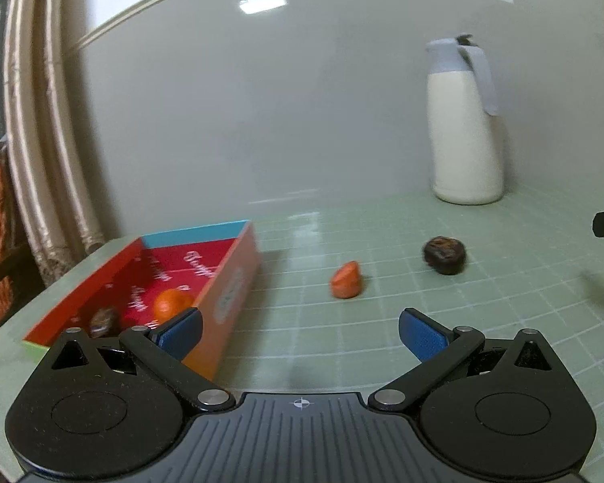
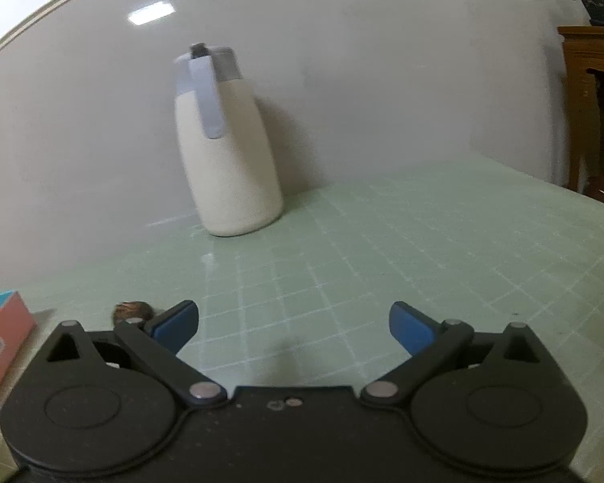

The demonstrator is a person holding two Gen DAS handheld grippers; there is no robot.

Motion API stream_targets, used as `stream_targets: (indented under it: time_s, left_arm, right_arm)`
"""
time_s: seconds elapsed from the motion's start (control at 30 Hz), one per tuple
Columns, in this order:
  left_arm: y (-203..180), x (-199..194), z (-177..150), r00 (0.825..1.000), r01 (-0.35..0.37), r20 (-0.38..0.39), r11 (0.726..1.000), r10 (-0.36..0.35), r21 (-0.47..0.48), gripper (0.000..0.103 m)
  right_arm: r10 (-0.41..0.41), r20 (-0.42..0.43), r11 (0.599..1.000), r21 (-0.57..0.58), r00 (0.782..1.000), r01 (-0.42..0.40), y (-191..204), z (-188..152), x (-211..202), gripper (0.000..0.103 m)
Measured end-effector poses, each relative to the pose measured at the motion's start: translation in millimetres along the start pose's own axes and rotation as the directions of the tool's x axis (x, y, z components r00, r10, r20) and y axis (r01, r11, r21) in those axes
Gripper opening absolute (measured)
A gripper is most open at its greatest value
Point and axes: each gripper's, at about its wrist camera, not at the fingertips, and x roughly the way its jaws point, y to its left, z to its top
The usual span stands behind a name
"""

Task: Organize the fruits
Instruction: 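Withdraw the right gripper from the box, then reach the left gripper to the dark chestnut and close on it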

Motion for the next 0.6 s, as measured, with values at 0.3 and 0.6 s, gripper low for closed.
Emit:
stream_targets:
  time_s: [0.3,0.6]
  left_arm:
    - [-32.7,15.8,10.2,0.998,0.062,0.000,0.998,-0.062,0.034,0.103]
    - [-56.9,31.9,22.0,0.993,0.117,-0.002,0.992,-0.117,0.052,0.103]
  right_arm:
    - [-0.049,0.006,0.998,0.046,0.999,0.049,-30.7,0.8,-0.4,0.102]
    - [-0.063,0.011,0.998,0.028,0.998,0.063,-34.9,1.4,-0.9,0.102]
